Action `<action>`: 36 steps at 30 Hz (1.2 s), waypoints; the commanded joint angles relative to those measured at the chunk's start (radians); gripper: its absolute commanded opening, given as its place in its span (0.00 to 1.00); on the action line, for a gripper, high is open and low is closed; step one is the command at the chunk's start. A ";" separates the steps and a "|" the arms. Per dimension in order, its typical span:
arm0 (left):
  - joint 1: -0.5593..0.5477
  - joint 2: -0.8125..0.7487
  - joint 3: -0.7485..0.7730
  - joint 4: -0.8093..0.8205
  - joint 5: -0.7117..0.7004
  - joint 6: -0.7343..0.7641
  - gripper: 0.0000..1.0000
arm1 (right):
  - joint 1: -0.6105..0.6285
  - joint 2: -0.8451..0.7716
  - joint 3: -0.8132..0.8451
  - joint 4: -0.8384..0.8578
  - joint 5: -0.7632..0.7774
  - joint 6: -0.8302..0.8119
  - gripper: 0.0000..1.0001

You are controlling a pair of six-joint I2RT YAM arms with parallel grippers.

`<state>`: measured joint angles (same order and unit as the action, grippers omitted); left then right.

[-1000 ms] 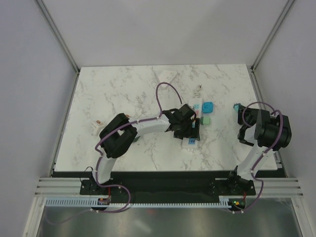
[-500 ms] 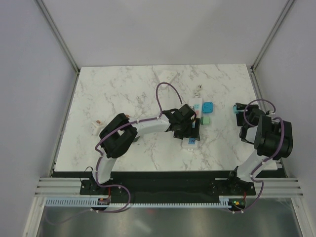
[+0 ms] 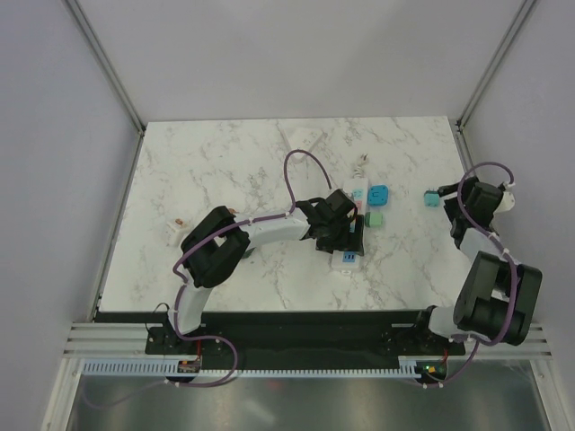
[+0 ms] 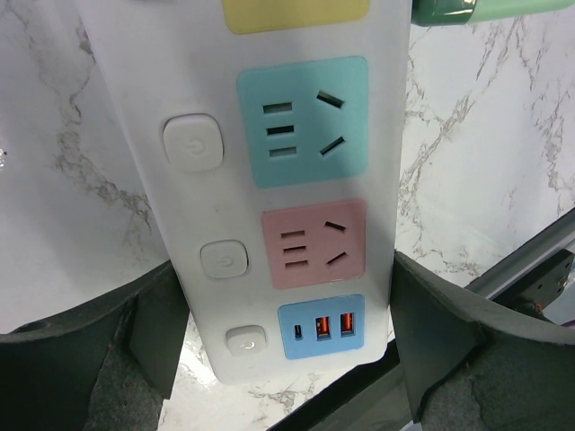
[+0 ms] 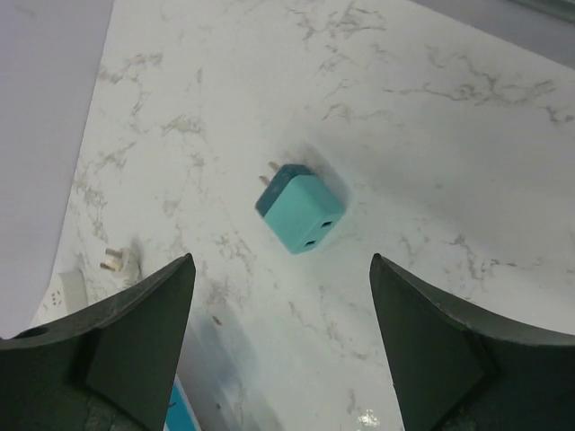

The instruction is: Pull the plug off the socket

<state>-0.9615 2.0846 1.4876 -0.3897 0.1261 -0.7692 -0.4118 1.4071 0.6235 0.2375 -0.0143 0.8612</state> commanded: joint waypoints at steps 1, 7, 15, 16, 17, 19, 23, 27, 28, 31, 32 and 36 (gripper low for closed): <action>0.010 0.069 -0.036 -0.127 -0.086 0.015 0.02 | 0.062 -0.075 0.042 -0.147 0.017 -0.099 0.87; 0.012 0.078 -0.058 -0.124 -0.080 0.013 0.02 | 0.164 -0.200 -0.011 -0.122 -0.183 -0.094 0.88; 0.010 0.084 -0.050 -0.121 -0.072 0.018 0.02 | 0.278 -0.404 -0.083 -0.351 -0.226 -0.208 0.88; 0.010 0.083 -0.050 -0.123 -0.071 0.018 0.02 | 0.277 -0.431 -0.094 -0.360 -0.246 -0.217 0.88; 0.010 0.081 -0.050 -0.121 -0.071 0.018 0.02 | 0.278 -0.444 -0.105 -0.372 -0.303 -0.226 0.88; 0.012 0.078 -0.055 -0.120 -0.071 0.018 0.02 | 0.280 -0.438 -0.140 -0.369 -0.375 -0.257 0.89; 0.010 0.074 -0.066 -0.109 -0.060 0.015 0.02 | 0.300 -0.361 -0.179 -0.357 -0.552 -0.321 0.89; 0.010 0.072 -0.072 -0.098 -0.049 0.011 0.02 | 0.304 -0.344 -0.191 -0.365 -0.572 -0.366 0.89; 0.010 0.071 -0.072 -0.100 -0.049 0.011 0.02 | 0.304 -0.339 -0.191 -0.357 -0.573 -0.373 0.88; 0.010 0.065 -0.076 -0.098 -0.054 0.011 0.02 | 0.304 -0.332 -0.194 -0.321 -0.558 -0.363 0.83; 0.010 0.063 -0.078 -0.100 -0.051 0.011 0.02 | 0.304 -0.327 -0.205 -0.264 -0.567 -0.349 0.82; 0.010 0.052 -0.090 -0.098 -0.055 0.010 0.02 | 0.304 -0.281 -0.211 -0.144 -0.573 -0.280 0.81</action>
<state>-0.9615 2.0785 1.4704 -0.3706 0.1314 -0.7692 -0.1085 1.0996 0.4194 -0.0448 -0.5564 0.5488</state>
